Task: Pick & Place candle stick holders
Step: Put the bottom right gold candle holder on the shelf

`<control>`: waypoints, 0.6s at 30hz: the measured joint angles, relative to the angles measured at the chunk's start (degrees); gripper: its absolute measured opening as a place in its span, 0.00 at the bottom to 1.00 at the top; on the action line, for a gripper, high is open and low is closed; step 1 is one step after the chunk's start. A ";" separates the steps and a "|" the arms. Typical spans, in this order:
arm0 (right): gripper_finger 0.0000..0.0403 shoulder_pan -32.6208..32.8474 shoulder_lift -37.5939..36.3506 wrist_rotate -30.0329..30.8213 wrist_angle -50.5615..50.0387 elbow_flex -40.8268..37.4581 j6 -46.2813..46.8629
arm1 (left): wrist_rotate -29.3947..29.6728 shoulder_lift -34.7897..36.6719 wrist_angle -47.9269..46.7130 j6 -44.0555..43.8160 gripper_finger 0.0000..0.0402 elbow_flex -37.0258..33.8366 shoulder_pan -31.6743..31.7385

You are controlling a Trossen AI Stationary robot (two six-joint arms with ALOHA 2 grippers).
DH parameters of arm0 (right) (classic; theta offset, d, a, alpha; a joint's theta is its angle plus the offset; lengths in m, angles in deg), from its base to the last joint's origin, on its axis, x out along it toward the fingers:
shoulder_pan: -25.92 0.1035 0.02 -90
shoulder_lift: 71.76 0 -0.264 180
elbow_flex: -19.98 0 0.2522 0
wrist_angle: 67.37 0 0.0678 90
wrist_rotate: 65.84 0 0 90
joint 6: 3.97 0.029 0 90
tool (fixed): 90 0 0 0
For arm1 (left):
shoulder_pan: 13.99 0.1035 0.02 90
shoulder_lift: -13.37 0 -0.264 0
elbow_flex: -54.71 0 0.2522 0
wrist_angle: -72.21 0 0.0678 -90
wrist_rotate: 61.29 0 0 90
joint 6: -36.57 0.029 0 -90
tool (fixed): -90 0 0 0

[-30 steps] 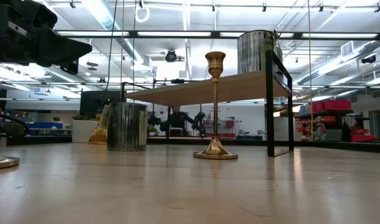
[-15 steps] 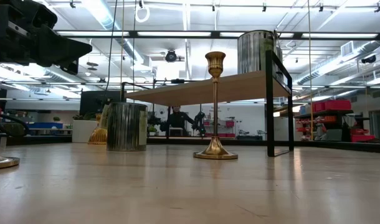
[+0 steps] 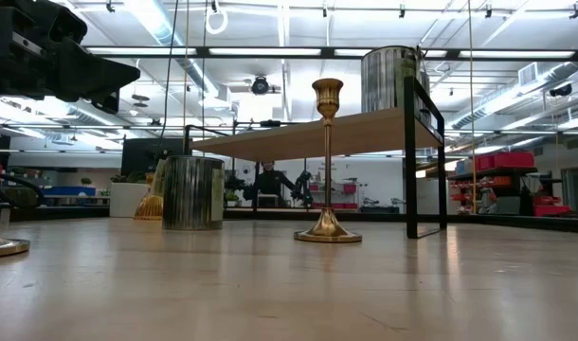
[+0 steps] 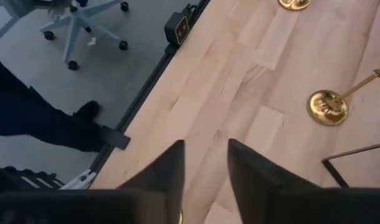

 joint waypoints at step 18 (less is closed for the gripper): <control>0.91 6.27 1.62 -0.20 0.15 -0.02 -8.70 | 0.02 0.00 0.00 0.00 0.03 0.00 -0.02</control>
